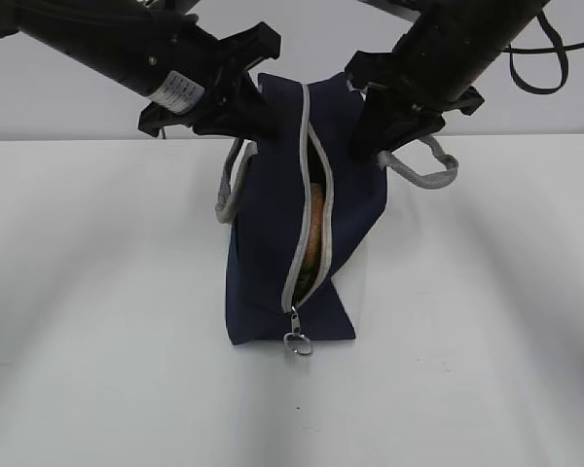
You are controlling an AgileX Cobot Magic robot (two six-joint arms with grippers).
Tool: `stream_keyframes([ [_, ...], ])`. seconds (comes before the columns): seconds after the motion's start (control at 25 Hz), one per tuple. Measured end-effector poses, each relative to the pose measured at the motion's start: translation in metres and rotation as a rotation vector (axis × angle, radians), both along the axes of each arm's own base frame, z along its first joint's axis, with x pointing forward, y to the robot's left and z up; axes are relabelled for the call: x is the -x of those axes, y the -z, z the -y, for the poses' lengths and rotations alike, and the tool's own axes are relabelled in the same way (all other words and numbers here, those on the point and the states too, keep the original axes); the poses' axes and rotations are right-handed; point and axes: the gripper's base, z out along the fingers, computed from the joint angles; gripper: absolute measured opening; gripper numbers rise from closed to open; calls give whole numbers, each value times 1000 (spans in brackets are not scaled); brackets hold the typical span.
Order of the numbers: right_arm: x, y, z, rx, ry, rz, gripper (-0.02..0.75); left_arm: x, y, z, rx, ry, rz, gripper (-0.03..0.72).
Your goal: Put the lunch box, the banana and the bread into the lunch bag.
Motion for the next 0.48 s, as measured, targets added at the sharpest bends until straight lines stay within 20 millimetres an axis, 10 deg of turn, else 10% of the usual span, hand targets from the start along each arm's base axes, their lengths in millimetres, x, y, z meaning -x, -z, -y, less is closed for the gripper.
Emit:
stream_keyframes([
  [0.24, 0, -3, -3, -38, 24, -13, 300, 2, 1, 0, -5, 18, -18, 414],
  [0.48, 15, -18, 0, -60, 50, 6, 315, 10, -7, -6, -78, 68, 11, 492],
])
